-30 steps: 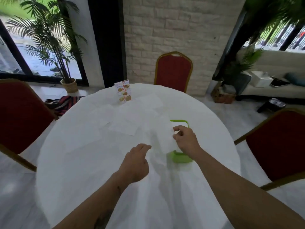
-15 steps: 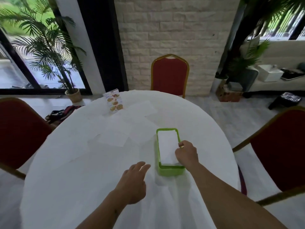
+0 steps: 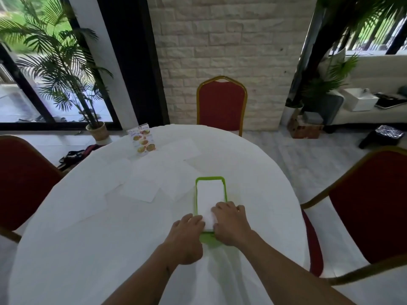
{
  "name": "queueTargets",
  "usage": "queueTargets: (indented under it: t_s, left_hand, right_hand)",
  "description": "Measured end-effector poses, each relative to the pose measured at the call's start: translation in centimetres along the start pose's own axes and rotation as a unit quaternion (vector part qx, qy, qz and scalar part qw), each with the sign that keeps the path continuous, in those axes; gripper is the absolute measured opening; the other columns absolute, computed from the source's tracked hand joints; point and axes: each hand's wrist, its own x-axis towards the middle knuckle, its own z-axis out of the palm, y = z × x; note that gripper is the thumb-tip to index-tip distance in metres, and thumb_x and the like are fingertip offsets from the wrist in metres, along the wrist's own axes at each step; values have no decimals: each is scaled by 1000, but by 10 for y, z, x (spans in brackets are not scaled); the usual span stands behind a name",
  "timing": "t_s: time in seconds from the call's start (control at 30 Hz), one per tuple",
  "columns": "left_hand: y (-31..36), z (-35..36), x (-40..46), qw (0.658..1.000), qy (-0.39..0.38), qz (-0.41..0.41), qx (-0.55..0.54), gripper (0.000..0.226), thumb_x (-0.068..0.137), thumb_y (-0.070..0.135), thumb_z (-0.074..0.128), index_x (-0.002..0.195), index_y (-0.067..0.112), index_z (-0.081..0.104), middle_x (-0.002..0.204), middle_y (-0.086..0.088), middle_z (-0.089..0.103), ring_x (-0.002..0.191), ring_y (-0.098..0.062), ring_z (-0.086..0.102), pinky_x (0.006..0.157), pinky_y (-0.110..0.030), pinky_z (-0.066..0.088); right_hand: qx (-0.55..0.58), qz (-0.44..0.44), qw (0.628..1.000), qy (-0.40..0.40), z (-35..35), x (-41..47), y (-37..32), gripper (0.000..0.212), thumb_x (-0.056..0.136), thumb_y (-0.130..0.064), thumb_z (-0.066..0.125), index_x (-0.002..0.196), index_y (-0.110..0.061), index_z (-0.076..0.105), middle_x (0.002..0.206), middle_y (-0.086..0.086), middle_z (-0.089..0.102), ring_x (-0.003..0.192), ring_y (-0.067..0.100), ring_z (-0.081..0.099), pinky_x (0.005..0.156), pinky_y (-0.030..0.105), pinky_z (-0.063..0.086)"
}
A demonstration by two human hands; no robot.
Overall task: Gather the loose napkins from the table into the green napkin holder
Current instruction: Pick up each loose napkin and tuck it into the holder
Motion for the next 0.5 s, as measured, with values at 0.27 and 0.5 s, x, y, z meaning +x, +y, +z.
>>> queueTargets:
  t_s: [0.27,0.5]
  left_hand:
    - [-33,4,-10,977,132,-45,-159,48,86,14,47,132,24,50,140,7,49,130,-13,40,111,-25,30]
    - [-118,-4,-48,926,203,-166,-271,39,87,11,50,122,25,59,131,8,56,123,-10,49,105,-22,34]
  right_hand:
    - [87,2,995,49,-29,17,-20,43,91,-31,45,132,-23,54,135,-1,54,126,24,43,103,45,29]
    - [200,-62,978,22,-28,43,-107,46,92,-25,48,138,-18,51,146,-1,48,134,23,38,110,40,36]
